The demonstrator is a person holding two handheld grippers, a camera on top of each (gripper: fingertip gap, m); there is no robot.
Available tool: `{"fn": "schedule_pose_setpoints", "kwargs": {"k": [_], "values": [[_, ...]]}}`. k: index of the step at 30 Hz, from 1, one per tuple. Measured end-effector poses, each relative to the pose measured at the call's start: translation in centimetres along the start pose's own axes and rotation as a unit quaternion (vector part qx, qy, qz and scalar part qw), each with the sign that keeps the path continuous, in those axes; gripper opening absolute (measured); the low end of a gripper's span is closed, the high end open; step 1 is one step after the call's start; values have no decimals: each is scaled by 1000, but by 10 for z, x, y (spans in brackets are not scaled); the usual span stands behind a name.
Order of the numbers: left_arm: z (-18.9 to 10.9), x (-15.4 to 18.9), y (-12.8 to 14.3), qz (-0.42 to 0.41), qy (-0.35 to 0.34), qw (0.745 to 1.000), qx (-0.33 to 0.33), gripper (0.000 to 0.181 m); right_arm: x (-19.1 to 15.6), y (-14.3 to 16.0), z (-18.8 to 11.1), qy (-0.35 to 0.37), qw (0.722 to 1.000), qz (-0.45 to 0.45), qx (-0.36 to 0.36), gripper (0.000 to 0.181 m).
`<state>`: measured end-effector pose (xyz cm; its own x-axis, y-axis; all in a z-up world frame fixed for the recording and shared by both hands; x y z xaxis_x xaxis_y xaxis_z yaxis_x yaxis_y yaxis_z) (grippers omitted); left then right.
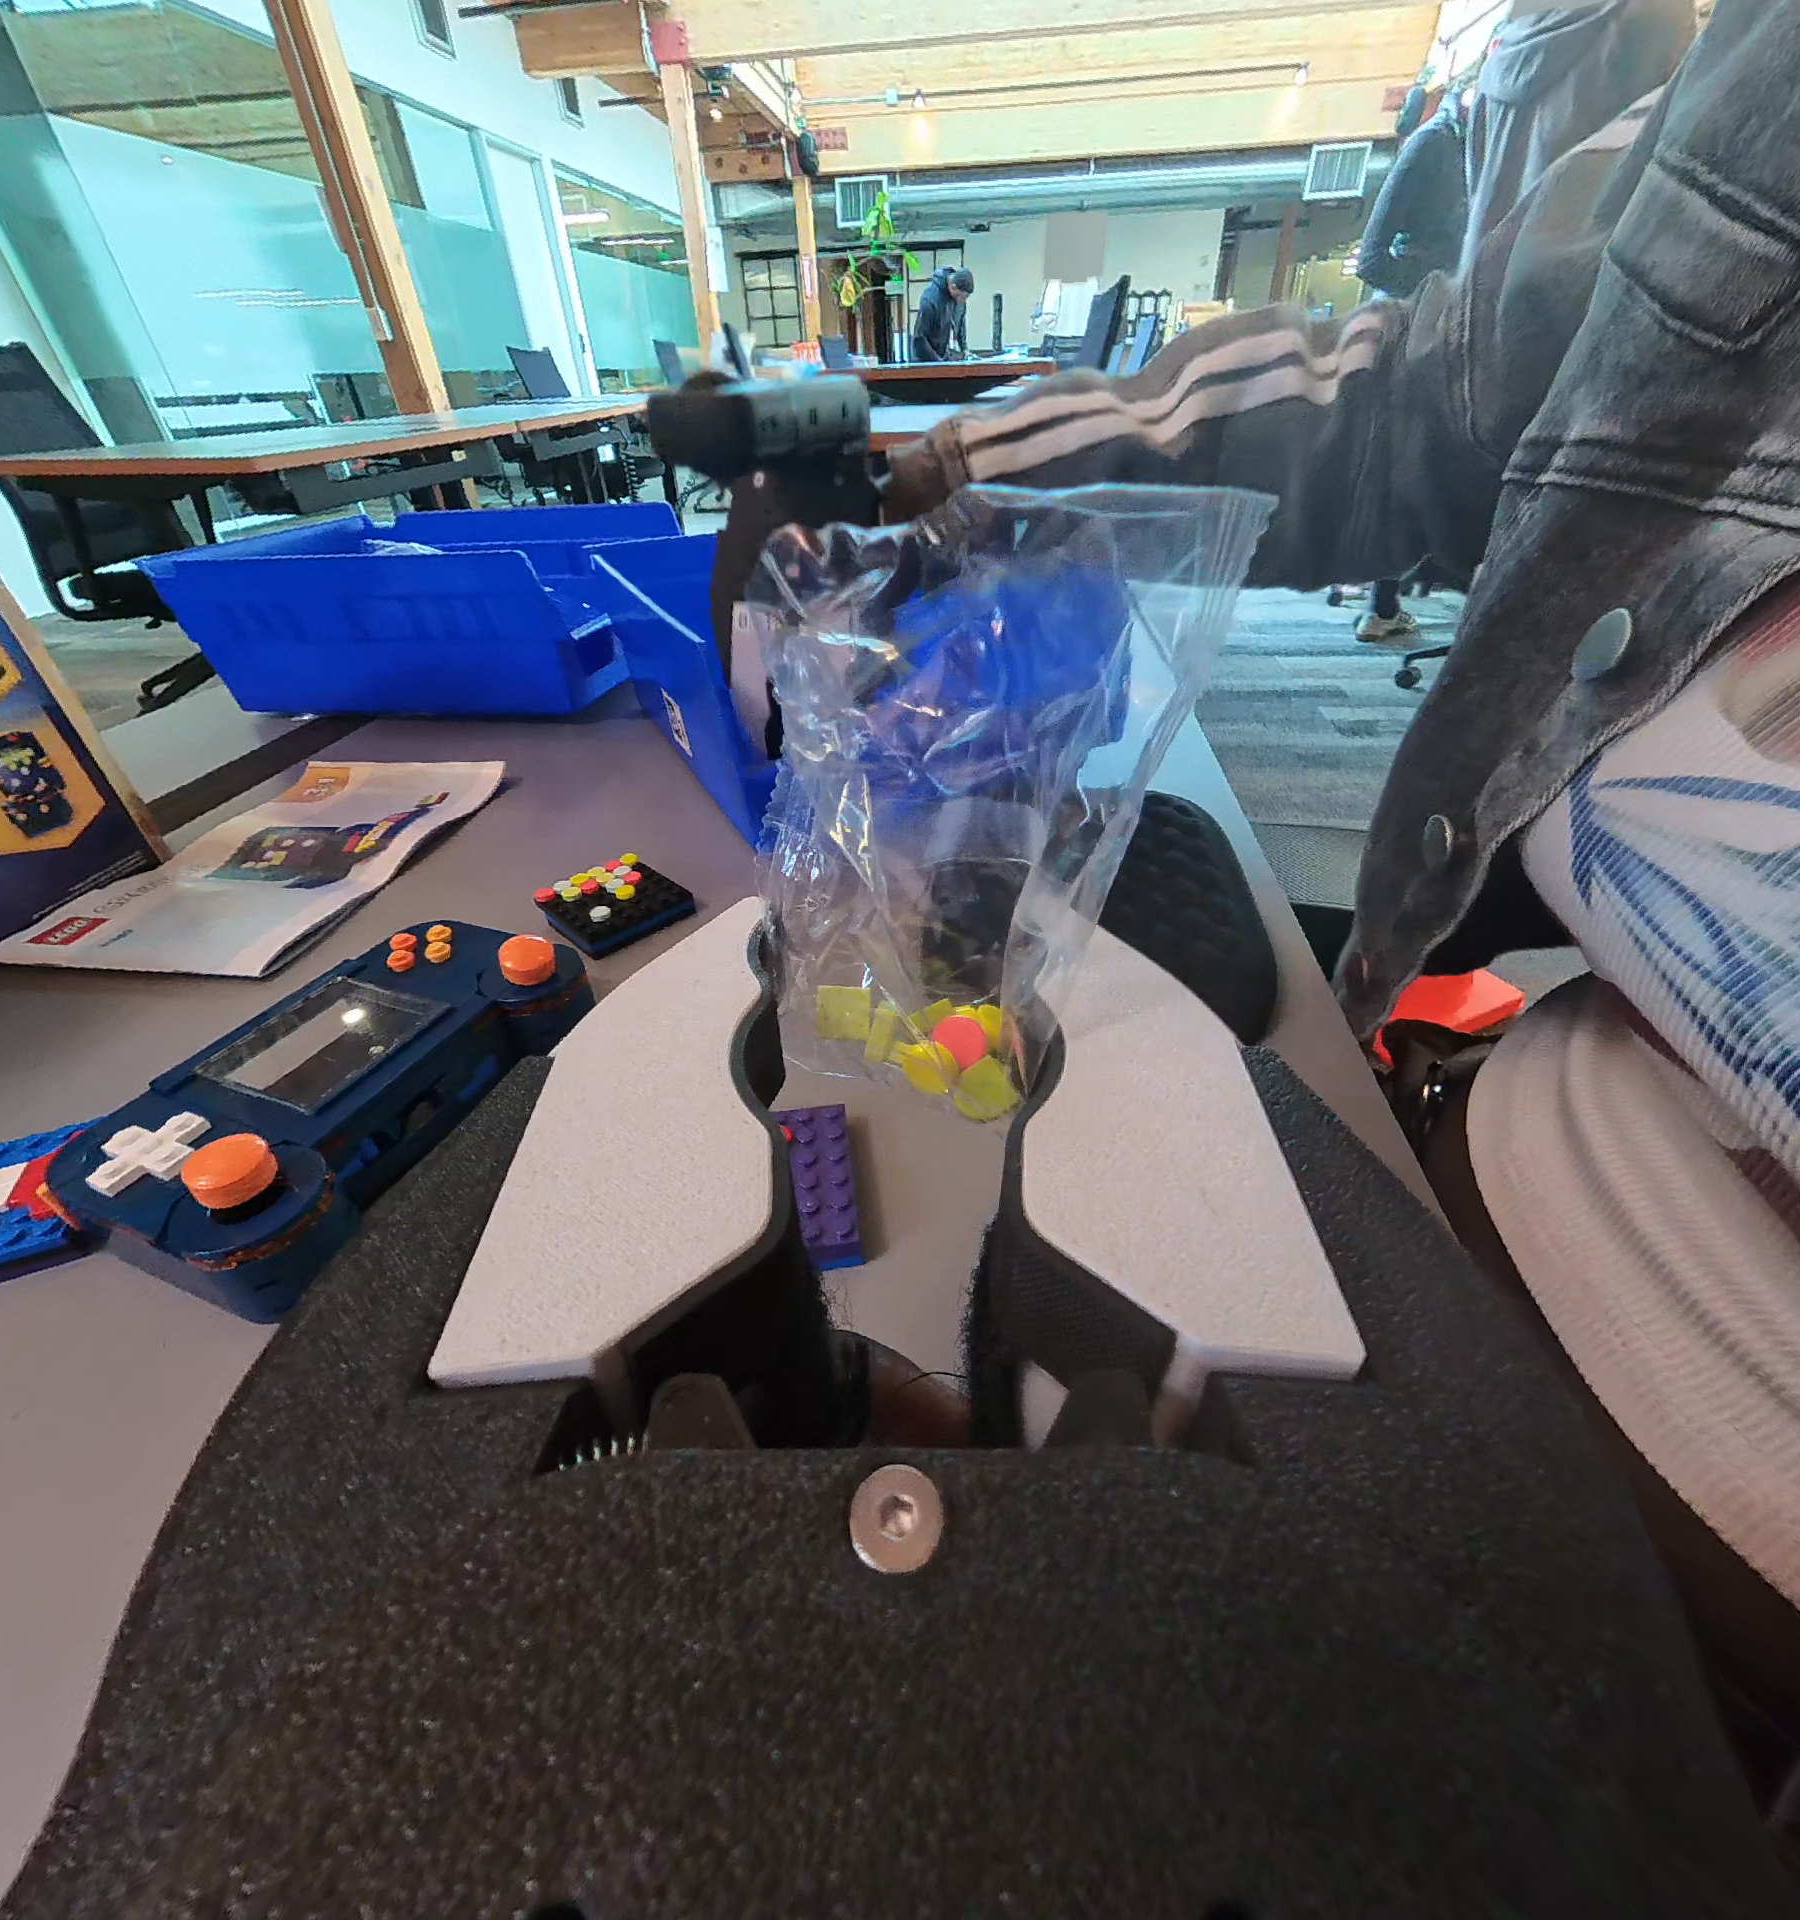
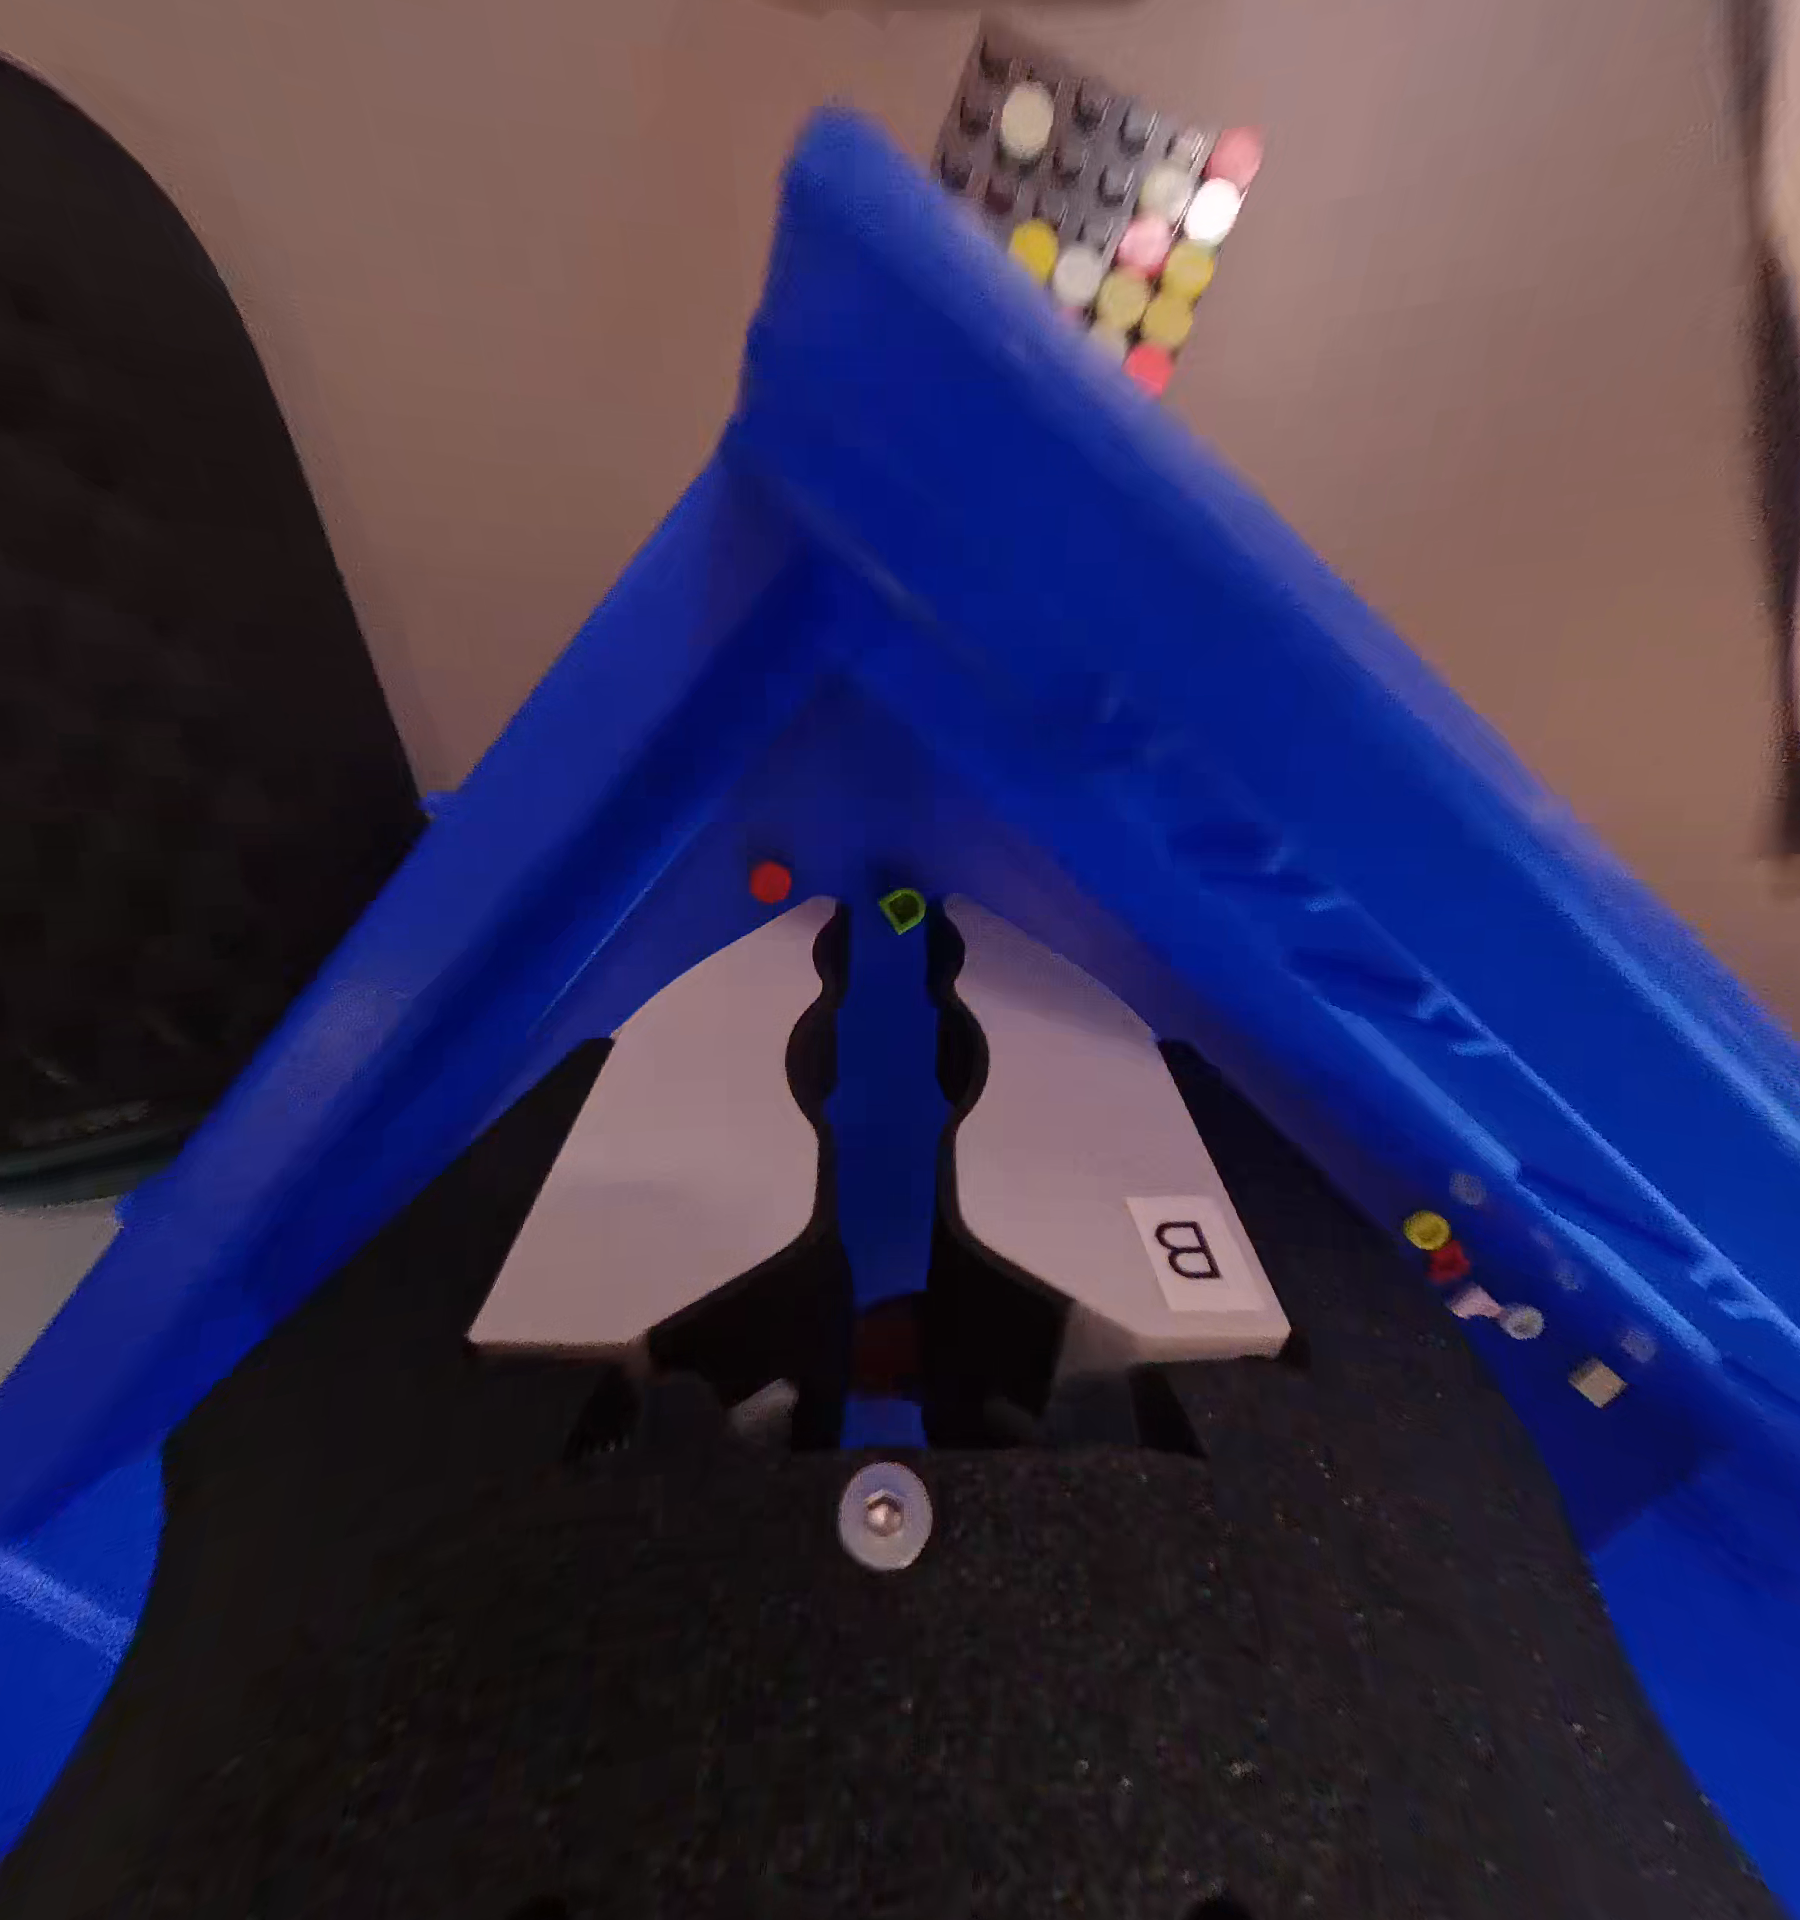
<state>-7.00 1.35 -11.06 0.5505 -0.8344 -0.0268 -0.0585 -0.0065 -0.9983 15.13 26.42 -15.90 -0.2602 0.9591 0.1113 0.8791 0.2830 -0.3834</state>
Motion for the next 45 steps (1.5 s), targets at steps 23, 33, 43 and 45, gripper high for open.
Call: {"fn": "schedule_pose_setpoints", "kwargs": {"k": [23,33,43,45], "values": [[0,-2,0,-10,0,1000,1,41,-150,-242,-71,-66,857,-21,511,6],[0,0,0,-5,3,1000,1,41,-148,-246,-54,-83,866,16,494,20],[1,0,0,-1,4,1000,-2,40,-83,-119,-128,144,936,81,310,15],[1,1,0,1,6,1000,-5,40,-68,-76,-133,165,965,99,181,10]]}}
Point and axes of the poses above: each gripper's, where its closed fingertips meet, z out along the fingers, y out of its underside, x = y × z across the jaws, the point moved 6 cm from there along -z, back along the fingers, and after that the axes turned 6 degrees about y, right-handed, at the moved point
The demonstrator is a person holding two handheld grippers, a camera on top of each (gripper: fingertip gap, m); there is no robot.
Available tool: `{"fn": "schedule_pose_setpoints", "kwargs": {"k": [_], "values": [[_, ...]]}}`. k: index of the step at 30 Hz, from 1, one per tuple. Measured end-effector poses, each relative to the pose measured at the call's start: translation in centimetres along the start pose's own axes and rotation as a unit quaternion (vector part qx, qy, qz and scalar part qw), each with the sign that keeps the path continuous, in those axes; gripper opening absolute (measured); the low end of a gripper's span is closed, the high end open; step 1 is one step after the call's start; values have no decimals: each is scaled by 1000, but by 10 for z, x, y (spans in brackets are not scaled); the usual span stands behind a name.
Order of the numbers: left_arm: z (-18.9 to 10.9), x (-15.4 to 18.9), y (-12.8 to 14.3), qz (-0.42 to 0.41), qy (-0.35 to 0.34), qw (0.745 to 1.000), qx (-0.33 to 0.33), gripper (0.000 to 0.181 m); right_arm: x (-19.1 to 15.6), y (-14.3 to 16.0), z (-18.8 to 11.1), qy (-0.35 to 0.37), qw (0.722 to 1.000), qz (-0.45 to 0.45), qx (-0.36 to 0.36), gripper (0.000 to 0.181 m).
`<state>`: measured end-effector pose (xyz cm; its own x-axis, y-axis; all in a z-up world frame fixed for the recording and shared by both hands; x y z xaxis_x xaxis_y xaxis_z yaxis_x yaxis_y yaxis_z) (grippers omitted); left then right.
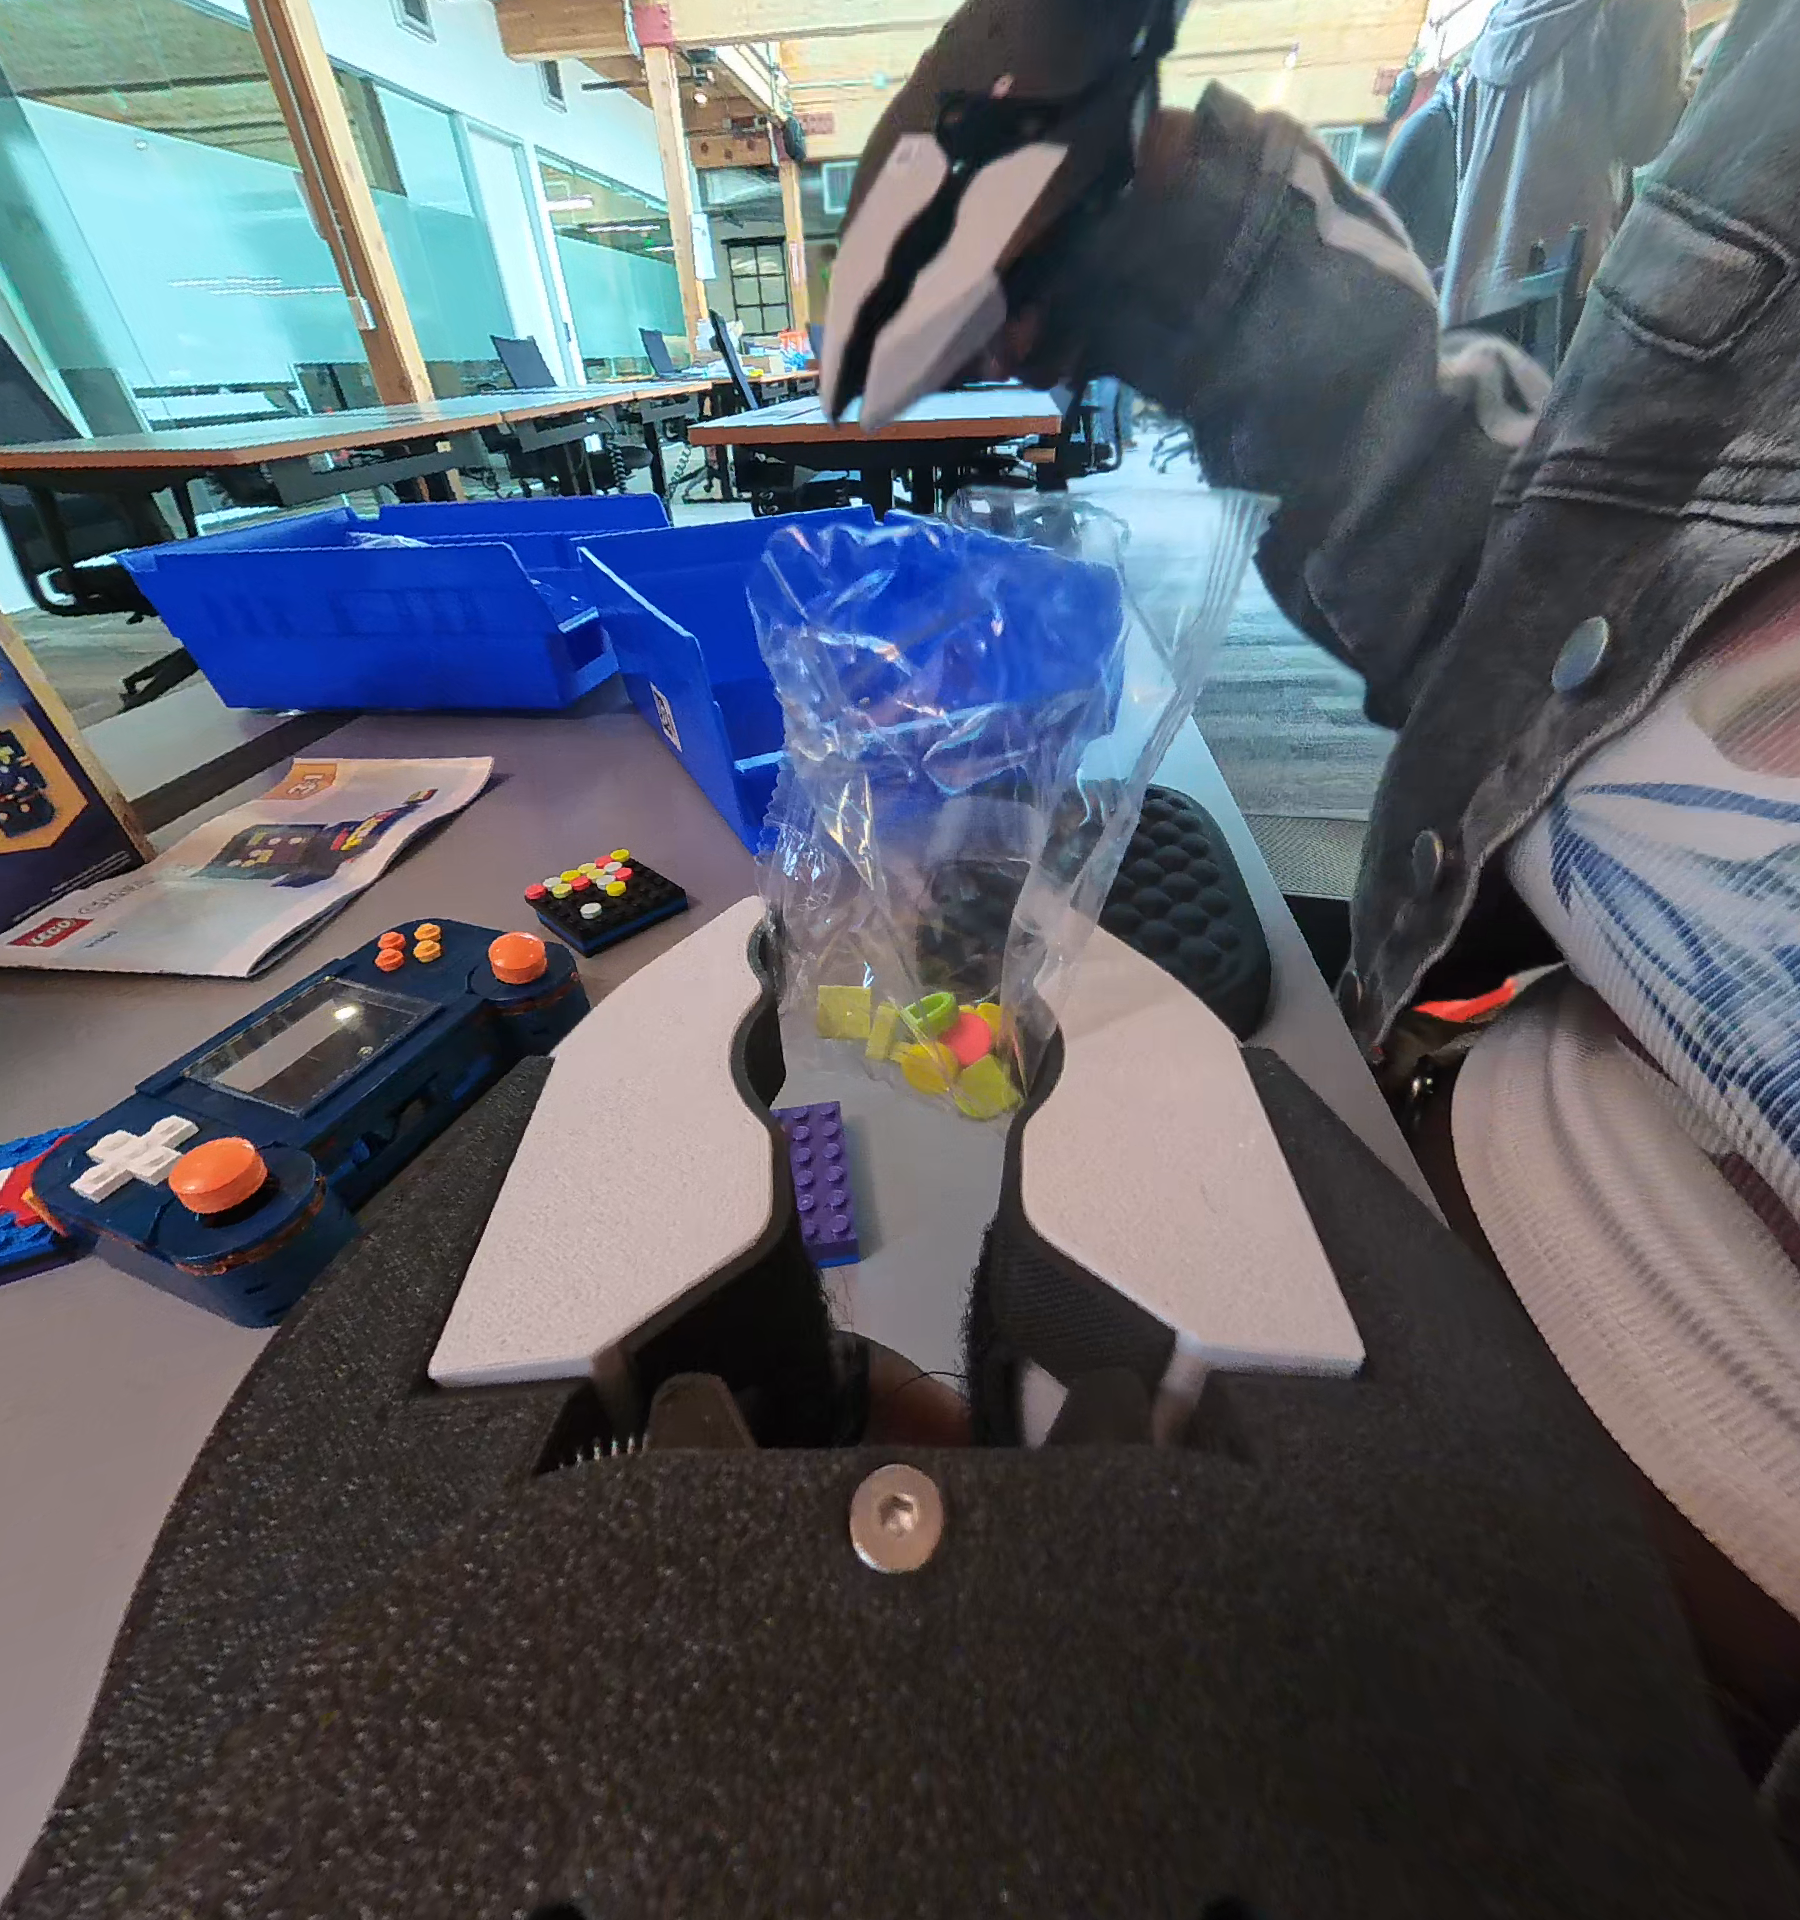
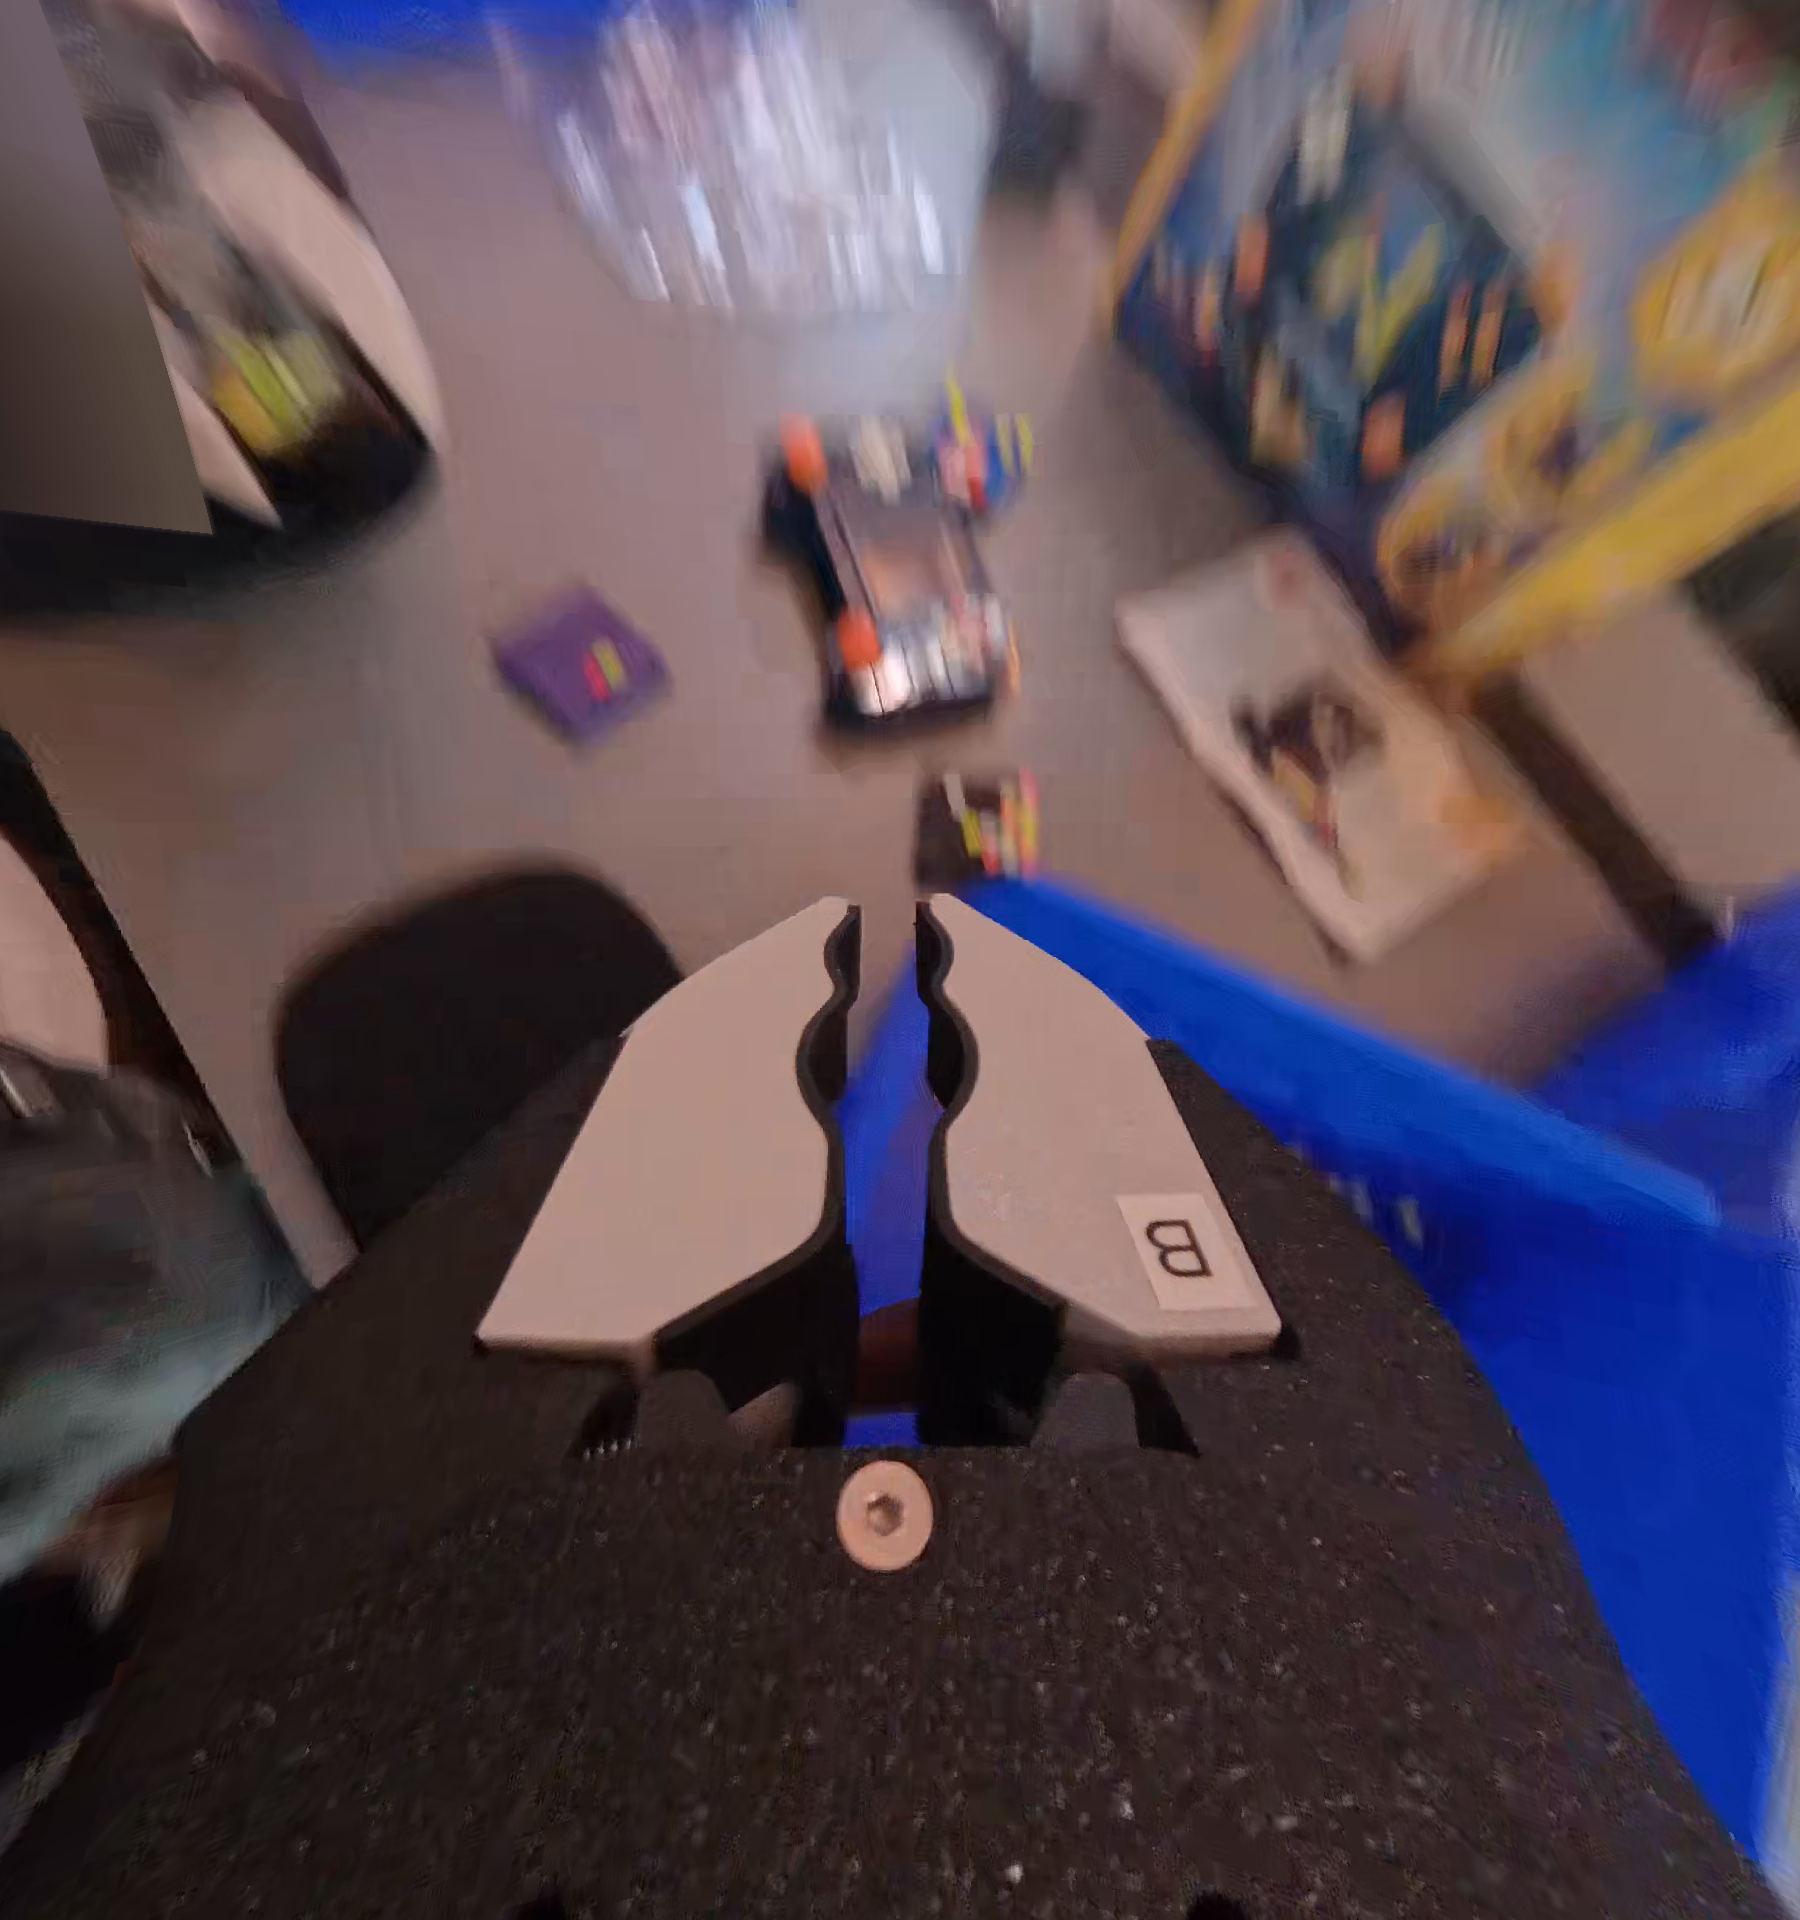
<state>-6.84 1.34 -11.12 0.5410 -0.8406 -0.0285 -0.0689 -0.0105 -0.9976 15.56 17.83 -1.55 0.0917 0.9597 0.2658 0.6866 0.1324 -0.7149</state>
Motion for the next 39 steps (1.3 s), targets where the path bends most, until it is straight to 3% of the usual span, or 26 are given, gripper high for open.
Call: {"fn": "schedule_pose_setpoints", "kwargs": {"k": [2,4,8,17,20,27,29,31,33,34,36,39], "values": [[0,0,0,0,1,1000,-2,40,15,38,-2,-24,989,-21,-143,10],[0,0,0,-2,0,1000,1,40,15,74,4,-100,960,-68,-251,9],[-2,-2,0,-10,-1,1000,8,40,10,122,19,-191,899,-130,-372,13],[-3,-5,0,-23,-4,1000,15,40,-9,156,43,-292,848,-285,-339,19],[-4,-6,-1,-26,-6,999,18,40,-9,162,48,-273,834,-335,-344,17],[-3,-6,-1,-26,-5,1000,18,40,-8,162,49,-245,848,-346,-318,7],[-3,-5,-1,-24,-5,1000,17,40,3,155,50,-205,876,-330,-287,8],[-3,-5,-1,-23,-5,1000,17,41,16,127,47,-129,928,-276,-214,7],[-3,-5,-1,-23,-5,1000,16,41,18,78,38,-65,978,-188,-70,7],[-3,-5,-1,-23,-5,1000,16,41,13,50,30,-46,989,-140,19,7],[-3,-5,-1,-24,-5,1000,15,41,-11,-4,15,-60,977,-41,202,7],[-3,-5,-1,-21,-5,1000,14,41,-68,-54,16,-165,908,49,381,7]]}}
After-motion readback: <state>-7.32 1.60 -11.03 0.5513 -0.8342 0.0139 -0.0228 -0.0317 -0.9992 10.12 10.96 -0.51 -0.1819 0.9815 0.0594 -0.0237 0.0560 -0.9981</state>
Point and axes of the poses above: each gripper's, where its closed fingertips meet, z out along the fingers, y out of its underside, x = y × z across the jaws, the point moved 6 cm from there along -z, back along the fingers, and after that the axes turned 6 degrees about y, right-handed, at the moved point
